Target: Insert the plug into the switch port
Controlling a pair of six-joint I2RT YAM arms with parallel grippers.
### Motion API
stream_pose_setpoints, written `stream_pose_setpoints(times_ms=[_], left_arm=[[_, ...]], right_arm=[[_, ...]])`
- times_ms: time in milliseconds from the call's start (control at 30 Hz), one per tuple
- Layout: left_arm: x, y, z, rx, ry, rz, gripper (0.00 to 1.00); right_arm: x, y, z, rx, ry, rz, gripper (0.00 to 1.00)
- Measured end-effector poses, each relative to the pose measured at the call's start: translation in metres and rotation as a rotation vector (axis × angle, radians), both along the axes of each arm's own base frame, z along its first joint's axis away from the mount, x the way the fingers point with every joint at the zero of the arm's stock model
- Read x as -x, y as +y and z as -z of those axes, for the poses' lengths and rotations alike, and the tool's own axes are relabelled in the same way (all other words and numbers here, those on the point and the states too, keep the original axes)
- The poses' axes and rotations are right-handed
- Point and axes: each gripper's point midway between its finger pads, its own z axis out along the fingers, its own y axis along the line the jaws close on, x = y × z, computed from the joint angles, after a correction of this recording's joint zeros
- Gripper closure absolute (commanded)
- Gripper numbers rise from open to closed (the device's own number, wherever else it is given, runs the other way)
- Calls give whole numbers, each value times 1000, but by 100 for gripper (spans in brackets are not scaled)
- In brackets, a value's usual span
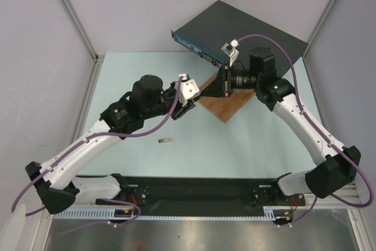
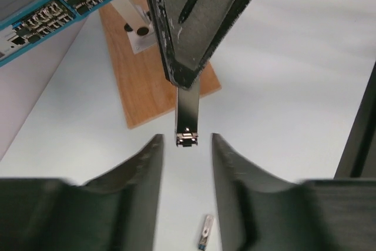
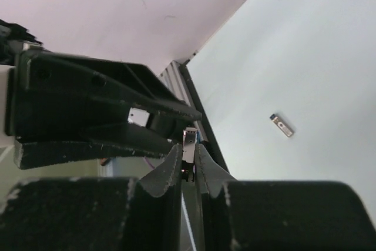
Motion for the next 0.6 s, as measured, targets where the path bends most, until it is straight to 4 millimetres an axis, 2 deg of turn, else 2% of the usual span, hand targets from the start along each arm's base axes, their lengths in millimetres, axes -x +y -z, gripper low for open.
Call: stream_pose_setpoints(times_ms=[67,233,400,600], left_arm=[[4,5,-2,24,-14,7,46],[12,19,-5,77,-46,15,45],[13,17,-11,126,-96,45,49],[9,12,-21,157,-153,59,55]], right_arm=[[0,-2,-5,-21,7,-12,100],[4,-2,-23,-88,3,-60,100],[17,4,-34,-129,12,-123,100],[22,7,-31,-139,62,-139,100]])
